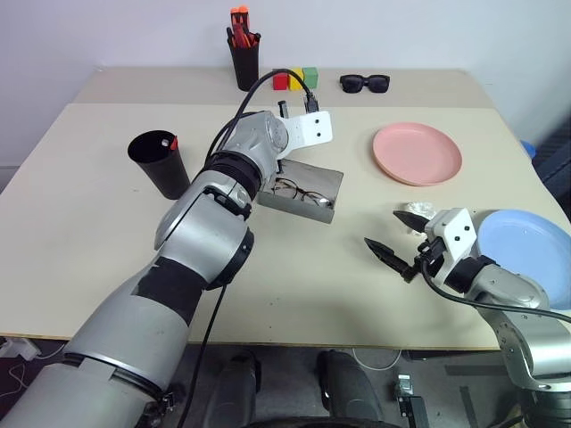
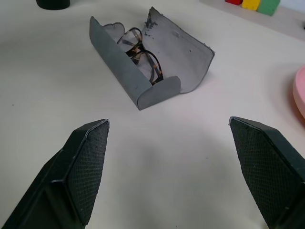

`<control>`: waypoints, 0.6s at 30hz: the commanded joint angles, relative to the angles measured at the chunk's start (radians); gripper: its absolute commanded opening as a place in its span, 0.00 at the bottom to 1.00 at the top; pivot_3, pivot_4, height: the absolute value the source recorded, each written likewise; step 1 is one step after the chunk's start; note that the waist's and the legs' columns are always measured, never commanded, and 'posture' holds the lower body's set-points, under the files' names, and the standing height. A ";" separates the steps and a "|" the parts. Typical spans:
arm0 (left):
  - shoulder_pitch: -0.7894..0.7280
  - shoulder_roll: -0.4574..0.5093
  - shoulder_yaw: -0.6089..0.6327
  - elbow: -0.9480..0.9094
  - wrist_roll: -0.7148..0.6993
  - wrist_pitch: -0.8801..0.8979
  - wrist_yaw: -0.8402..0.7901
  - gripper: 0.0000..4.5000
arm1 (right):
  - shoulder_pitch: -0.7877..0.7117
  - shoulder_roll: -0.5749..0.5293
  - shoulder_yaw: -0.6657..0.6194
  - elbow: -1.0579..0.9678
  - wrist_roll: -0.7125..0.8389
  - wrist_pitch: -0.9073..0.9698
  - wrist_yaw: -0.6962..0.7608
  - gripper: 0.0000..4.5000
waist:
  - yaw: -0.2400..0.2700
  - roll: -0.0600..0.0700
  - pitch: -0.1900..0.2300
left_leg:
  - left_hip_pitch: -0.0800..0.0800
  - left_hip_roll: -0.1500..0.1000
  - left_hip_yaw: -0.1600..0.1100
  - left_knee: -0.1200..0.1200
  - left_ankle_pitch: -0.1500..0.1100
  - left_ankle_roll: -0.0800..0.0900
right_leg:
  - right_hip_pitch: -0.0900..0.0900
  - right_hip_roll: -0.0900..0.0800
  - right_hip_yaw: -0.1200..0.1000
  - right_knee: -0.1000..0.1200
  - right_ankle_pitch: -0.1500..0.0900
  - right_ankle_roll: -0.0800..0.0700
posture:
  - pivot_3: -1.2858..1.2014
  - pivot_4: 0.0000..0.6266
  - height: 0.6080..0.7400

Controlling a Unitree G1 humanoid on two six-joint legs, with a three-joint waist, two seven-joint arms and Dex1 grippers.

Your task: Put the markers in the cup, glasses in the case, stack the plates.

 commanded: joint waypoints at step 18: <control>0.027 -0.039 -0.037 -0.008 0.030 0.006 -0.027 0.11 | 0.035 0.005 -0.019 -0.045 0.011 -0.025 -0.017 0.92 | 0.000 0.000 0.000 | 0.000 0.000 0.000 0.001 0.000 0.000 | 0.000 0.000 0.000 0.000 0.000 0.000 | 0.52 0.24 1.00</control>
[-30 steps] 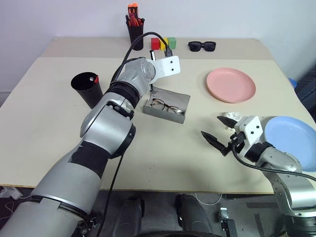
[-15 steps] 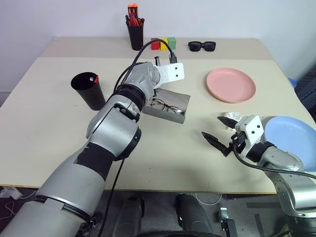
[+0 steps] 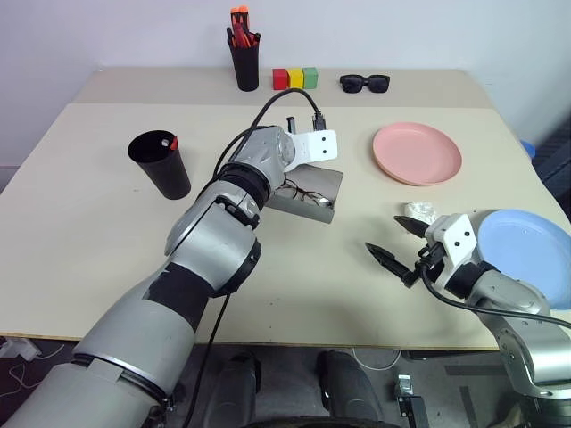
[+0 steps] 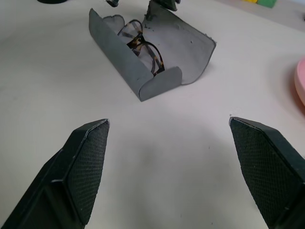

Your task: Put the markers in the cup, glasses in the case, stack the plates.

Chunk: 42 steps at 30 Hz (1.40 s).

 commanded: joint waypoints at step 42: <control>0.550 0.114 0.384 -1.114 -0.467 0.147 -0.138 0.11 | -0.026 -0.028 -0.183 0.112 0.002 -0.118 0.027 0.92 | 0.002 0.004 -0.005 | 0.005 0.000 -0.001 0.009 -0.002 0.004 | 0.007 0.000 0.000 0.005 0.000 0.000 | 0.52 0.24 1.00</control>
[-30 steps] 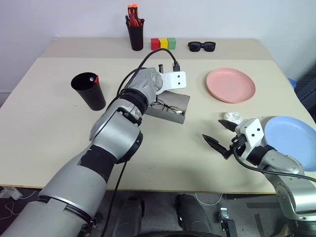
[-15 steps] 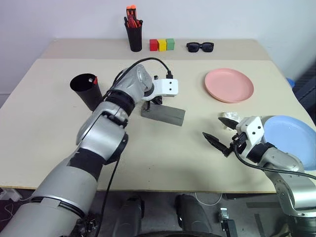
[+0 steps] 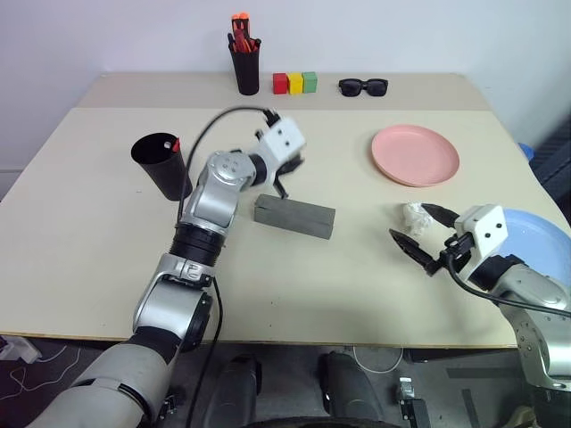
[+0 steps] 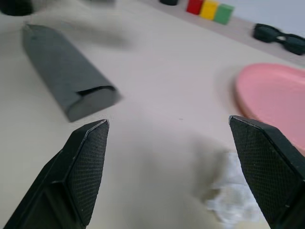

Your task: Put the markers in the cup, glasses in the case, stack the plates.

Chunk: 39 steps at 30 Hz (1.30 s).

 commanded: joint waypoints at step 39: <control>0.288 0.371 -0.099 -0.531 -0.720 0.109 -0.701 0.99 | 0.202 -0.027 -0.206 0.399 -0.103 -0.160 -0.047 0.92 | -0.002 0.003 -0.002 | 0.002 0.000 0.001 0.000 -0.001 0.001 | 0.005 0.000 0.001 -0.006 -0.002 -0.006 | 0.52 0.24 1.00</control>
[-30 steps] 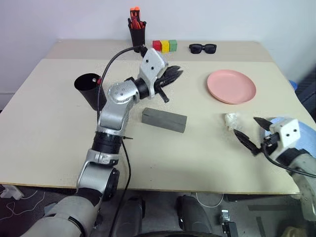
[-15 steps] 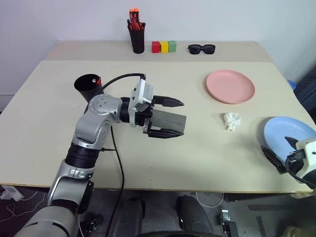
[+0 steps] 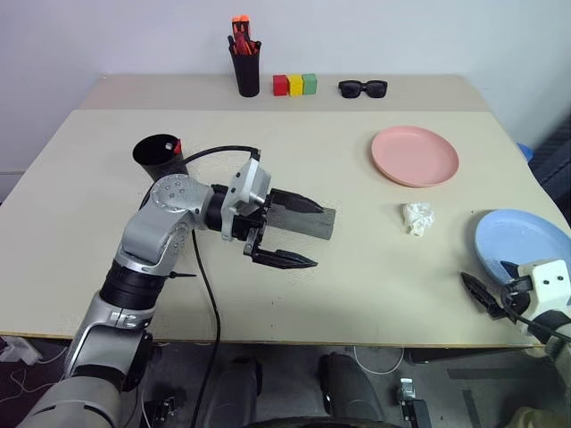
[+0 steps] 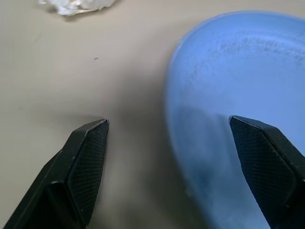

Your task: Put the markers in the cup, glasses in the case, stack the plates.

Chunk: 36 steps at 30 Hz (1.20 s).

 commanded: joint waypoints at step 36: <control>0.152 0.064 0.065 -0.206 -0.009 0.053 0.315 1.00 | -1.068 -0.048 0.499 0.976 -0.361 -0.563 0.059 0.01 | -0.029 0.001 0.003 | -0.002 0.000 0.001 -0.004 -0.001 0.001 | -0.004 0.000 0.001 -0.003 0.002 0.004 | 0.52 0.24 1.00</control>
